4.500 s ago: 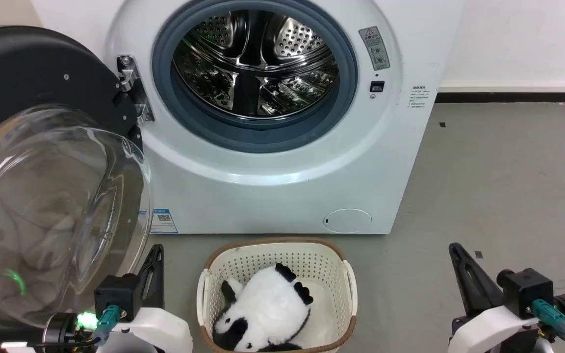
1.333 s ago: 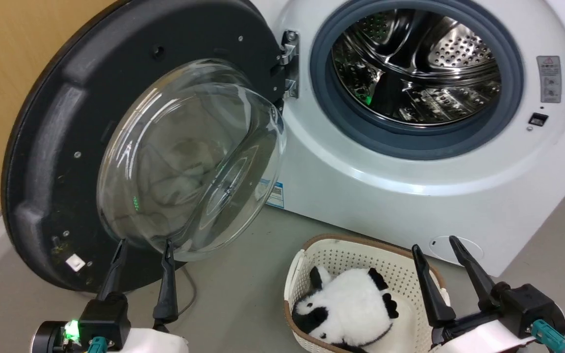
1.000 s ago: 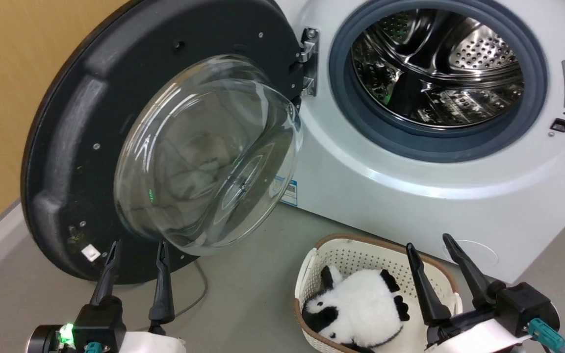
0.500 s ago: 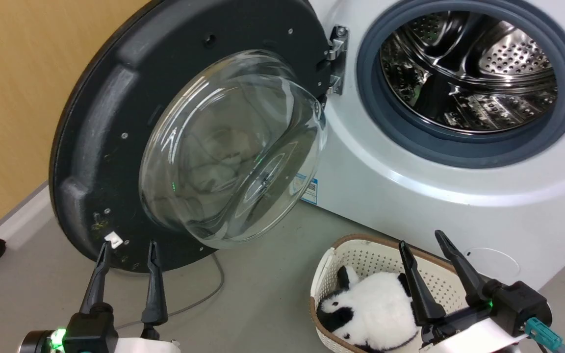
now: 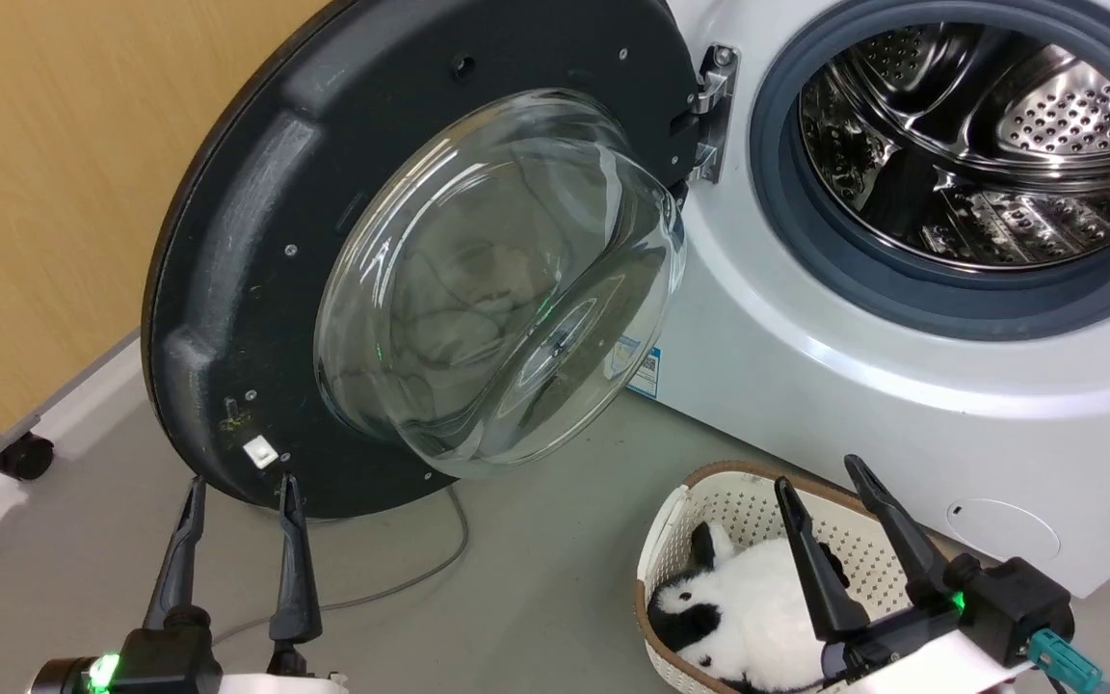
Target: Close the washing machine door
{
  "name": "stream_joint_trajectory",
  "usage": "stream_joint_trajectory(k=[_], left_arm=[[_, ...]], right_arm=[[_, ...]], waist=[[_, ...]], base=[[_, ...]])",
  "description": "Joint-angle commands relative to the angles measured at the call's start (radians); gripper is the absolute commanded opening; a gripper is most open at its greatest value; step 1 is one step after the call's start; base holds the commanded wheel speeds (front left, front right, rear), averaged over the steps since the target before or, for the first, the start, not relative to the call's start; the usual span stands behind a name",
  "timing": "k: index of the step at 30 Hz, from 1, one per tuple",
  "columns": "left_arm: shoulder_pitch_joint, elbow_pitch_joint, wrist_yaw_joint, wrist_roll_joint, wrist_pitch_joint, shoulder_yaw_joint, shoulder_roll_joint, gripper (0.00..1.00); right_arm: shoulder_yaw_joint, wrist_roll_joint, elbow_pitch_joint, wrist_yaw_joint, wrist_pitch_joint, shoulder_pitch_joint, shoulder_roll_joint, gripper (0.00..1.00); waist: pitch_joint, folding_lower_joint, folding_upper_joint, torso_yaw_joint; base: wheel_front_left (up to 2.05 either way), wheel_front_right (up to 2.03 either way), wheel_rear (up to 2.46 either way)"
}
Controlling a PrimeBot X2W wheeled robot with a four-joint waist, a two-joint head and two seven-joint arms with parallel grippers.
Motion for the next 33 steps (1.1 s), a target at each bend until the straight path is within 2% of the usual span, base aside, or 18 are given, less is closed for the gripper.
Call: stream_joint_trajectory(k=[1,9,10,11,17,23,27,31,33], left_arm=[[0.012,-0.005,0.005,-0.002,-0.006,0.002,0.000,1.00],[0.010,-0.007,0.003,-0.006,-0.006,0.011,-0.001,1.00],[0.006,-0.011,0.000,-0.014,-0.006,0.017,-0.001,0.61],[0.001,-0.016,-0.005,-0.026,-0.006,0.023,-0.001,0.00],[-0.056,-0.067,-0.075,-0.061,-0.006,0.086,0.026,0.00],[-0.207,-0.052,-0.154,-0.073,-0.006,0.168,0.146,0.00],[-0.341,0.050,-0.183,-0.139,-0.006,0.235,0.238,0.00],[-0.460,0.247,-0.200,-0.217,-0.003,0.289,0.367,0.00],[-0.518,0.356,-0.203,-0.277,0.017,0.313,0.413,0.00]], right_arm=[[0.002,0.004,0.003,0.001,-0.005,-0.018,-0.006,1.00],[0.003,0.000,0.000,0.001,-0.005,-0.018,-0.004,1.00],[0.002,-0.001,-0.001,0.001,-0.005,-0.018,-0.004,1.00],[0.001,-0.002,-0.001,0.001,-0.005,-0.017,-0.004,1.00],[-0.012,-0.016,-0.019,0.001,-0.005,-0.011,-0.011,1.00],[-0.041,-0.040,-0.067,0.001,-0.005,0.005,-0.017,1.00],[-0.061,-0.058,-0.107,0.001,-0.005,0.009,-0.020,1.00],[-0.057,-0.066,-0.129,0.001,-0.005,-0.007,-0.026,1.00],[-0.054,-0.067,-0.133,0.001,-0.005,-0.015,-0.029,1.00]], waist=[[0.000,0.0000,-0.0001,0.000],[0.001,0.0000,-0.0001,0.000],[0.001,0.0000,-0.0001,0.001],[0.002,0.0000,-0.0001,0.001],[0.023,0.0000,-0.0001,0.002],[0.066,0.0000,-0.0001,0.001],[0.099,0.0000,-0.0001,-0.016],[0.128,0.0000,-0.0001,-0.052],[0.138,0.0000,-0.0001,-0.070]], base=[[0.00,0.00,0.00],[0.00,0.00,0.00],[0.00,0.00,0.00],[0.00,0.00,0.00],[0.00,0.00,0.00],[0.00,0.00,0.00],[0.00,0.00,0.00],[0.00,0.00,0.00],[0.00,0.00,0.00]])
